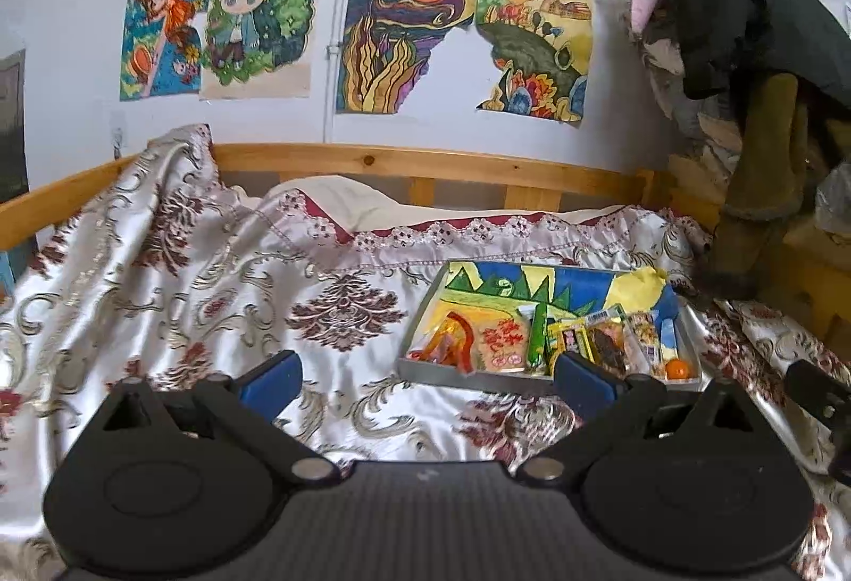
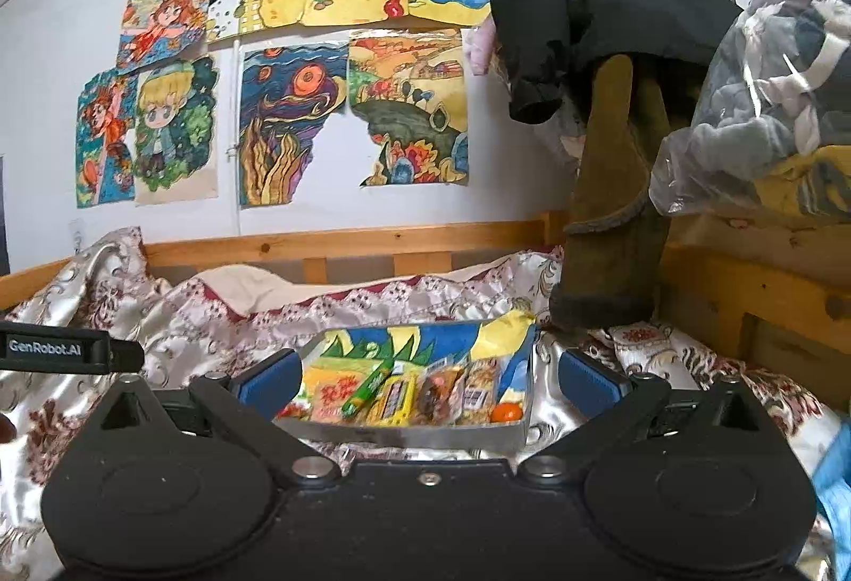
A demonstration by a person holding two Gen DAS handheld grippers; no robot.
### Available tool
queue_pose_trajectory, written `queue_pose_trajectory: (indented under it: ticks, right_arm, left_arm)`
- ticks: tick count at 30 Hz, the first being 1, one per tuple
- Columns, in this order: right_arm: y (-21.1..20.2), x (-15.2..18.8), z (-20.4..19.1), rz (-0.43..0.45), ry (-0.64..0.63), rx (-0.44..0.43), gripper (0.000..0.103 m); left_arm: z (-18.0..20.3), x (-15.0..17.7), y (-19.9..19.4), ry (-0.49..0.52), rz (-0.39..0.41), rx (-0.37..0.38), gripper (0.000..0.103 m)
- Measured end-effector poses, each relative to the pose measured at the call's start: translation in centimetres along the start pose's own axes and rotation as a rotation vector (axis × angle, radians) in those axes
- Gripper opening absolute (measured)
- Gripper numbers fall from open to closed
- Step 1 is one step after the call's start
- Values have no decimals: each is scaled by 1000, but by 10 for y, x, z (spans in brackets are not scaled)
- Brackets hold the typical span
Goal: Organize snacks
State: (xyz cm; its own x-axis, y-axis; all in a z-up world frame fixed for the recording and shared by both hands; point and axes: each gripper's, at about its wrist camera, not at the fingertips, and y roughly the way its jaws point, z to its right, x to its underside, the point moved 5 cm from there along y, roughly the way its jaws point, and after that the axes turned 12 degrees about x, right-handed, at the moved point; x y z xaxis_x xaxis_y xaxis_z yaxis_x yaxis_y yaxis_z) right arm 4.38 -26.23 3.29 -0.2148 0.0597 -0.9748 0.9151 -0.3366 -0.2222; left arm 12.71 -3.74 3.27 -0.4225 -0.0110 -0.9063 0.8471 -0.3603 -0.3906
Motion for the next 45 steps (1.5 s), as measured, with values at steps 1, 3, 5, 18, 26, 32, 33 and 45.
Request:
queue_pose_trajectory:
  ticks: [1, 3, 5, 18, 26, 32, 33, 45]
  right_arm:
    - [-6, 2, -2, 0, -15, -1, 102]
    - [-14, 5, -6, -3, -32, 1, 102]
    - [-22, 9, -8, -16, -33, -2, 102]
    - [-62, 32, -25, -57, -94, 2, 102]
    - [-62, 36, -27, -80, -104, 3, 102]
    - [-61, 38, -29, -92, -121, -2, 102]
    - [-60, 38, -29, -97, -121, -3, 102]
    - [-55, 45, -34, -141, -151, -4, 102]
  left_arm:
    - [-1, 3, -6, 5, -4, -6, 103]
    - [-3, 10, -18, 6, -14, -16, 103]
    - [-4, 18, -30, 1, -16, -27, 103]
    - [-6, 47, -78, 58, -30, -88, 103]
    - [-20, 58, -82, -1, -60, -105, 103]
    - [-20, 63, -79, 10, -86, -112, 103]
    - [-20, 65, -78, 12, -91, -113, 103]
    - [-21, 74, -73, 16, -136, -127, 103]
